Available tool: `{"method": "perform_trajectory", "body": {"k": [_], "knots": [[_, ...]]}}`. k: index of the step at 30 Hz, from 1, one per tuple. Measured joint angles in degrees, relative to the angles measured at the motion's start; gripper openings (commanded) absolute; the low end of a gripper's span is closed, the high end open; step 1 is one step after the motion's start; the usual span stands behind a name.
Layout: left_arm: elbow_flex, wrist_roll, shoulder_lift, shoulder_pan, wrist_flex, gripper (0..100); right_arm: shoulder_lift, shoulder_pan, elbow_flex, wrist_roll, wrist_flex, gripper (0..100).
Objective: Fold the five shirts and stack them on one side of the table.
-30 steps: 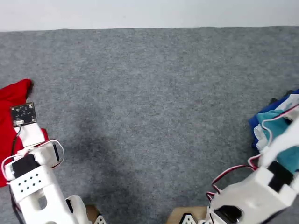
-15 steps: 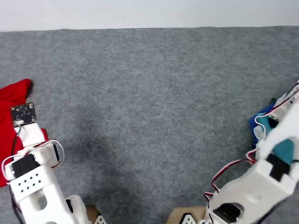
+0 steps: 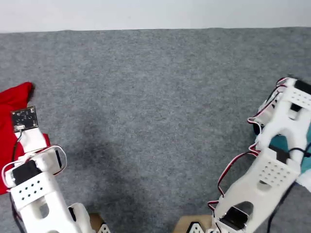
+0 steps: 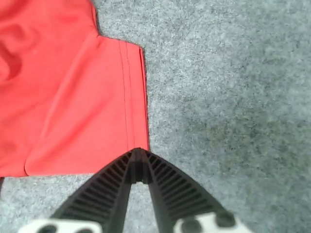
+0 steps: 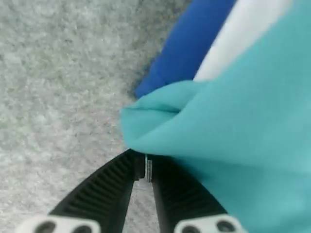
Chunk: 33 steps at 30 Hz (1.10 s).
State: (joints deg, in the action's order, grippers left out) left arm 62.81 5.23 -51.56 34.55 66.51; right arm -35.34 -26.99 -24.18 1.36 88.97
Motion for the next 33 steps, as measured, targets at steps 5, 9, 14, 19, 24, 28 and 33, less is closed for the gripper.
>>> {"method": "perform_trajectory", "body": {"k": [5, 9, 14, 19, 24, 28, 33], "knots": [[0.0, 0.0, 0.0, 0.0, 0.0, 0, 4.9, -0.6, 0.0, 0.0, -0.4, 0.9], [0.0, 0.0, 0.0, 0.0, 0.0, 0, 11.1, -4.2, 0.0, 0.0, -3.2, 0.9], [0.0, 0.0, 0.0, 0.0, 0.0, 0, 13.9, -8.5, 0.0, 0.0, -11.7, 0.9], [0.0, 0.0, 0.0, 0.0, 0.0, 0, 9.5, -8.9, 0.0, 0.0, -22.0, 0.9], [0.0, 0.0, 0.0, 0.0, 0.0, 0, -1.1, -8.9, 0.0, 0.0, -33.0, 0.9], [0.0, 0.0, 0.0, 0.0, 0.0, 0, -5.2, -8.9, 0.0, 0.0, -38.9, 0.9], [0.4, 0.0, 0.0, 0.0, 0.0, 0, -3.3, -8.9, 0.0, 0.0, -38.6, 0.9]]}}
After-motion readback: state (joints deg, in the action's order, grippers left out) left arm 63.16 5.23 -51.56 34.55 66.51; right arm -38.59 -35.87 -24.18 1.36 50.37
